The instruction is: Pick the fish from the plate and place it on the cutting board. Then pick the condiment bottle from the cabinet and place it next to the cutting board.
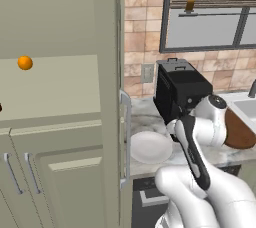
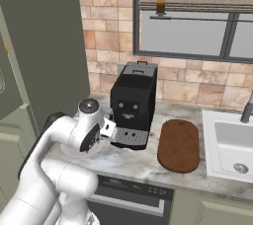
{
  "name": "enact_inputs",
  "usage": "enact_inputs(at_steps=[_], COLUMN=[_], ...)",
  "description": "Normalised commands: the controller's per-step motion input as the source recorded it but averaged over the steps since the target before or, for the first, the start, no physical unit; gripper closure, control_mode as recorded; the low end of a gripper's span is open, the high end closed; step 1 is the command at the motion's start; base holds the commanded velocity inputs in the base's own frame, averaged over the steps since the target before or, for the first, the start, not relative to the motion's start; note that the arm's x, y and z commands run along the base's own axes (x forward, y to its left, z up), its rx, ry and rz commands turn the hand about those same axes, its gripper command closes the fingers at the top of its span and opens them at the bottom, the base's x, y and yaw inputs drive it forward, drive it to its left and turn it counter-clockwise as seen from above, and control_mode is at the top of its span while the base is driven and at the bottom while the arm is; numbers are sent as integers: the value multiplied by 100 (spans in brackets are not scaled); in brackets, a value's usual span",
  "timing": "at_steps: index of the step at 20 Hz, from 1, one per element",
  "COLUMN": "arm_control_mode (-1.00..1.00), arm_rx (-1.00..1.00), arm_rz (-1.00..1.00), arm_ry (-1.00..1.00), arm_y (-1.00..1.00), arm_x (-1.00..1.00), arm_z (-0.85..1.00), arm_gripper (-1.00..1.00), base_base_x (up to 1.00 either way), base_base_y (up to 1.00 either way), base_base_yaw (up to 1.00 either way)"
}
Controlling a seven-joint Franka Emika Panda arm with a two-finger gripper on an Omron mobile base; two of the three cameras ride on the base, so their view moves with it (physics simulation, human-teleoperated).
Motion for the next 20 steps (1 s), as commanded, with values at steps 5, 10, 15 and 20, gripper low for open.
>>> enact_inputs(at_steps=[5, 10, 15, 20], arm_control_mode=[-100, -100, -100, -100], arm_rx=[0, 0, 1, 1], arm_rz=[0, 0, 0, 0], arm_ry=[-3, 0, 0, 0], arm_y=[-48, -58, -60, -56], arm_x=[-18, -3, 0, 0], arm_z=[39, 33, 24, 13], arm_gripper=[100, 100, 100, 100], base_base_x=[0, 0, 0, 0], base_base_y=[0, 0, 0, 0], base_base_yaw=[0, 0, 0, 0])
